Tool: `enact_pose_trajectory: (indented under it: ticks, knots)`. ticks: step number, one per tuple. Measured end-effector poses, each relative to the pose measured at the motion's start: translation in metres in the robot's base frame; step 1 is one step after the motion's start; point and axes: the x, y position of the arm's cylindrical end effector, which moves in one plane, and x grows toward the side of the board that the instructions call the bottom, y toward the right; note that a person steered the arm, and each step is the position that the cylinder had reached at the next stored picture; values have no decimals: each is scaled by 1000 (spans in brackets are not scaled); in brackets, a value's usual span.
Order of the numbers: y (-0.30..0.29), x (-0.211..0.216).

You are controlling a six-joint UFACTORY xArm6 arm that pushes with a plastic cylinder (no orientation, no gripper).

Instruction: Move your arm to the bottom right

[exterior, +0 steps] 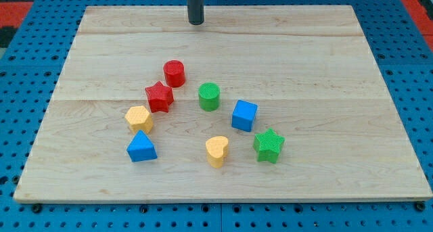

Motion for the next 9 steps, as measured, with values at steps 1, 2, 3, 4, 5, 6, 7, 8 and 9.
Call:
enact_pose_trajectory:
  ticks: [1, 2, 3, 4, 5, 6, 7, 8, 9]
  knots:
    - [1, 0]
    - [1, 0]
    - [1, 0]
    - [-11, 2]
    - [-11, 2]
    - [-12, 2]
    - [-12, 2]
    - [-20, 3]
    - [-23, 0]
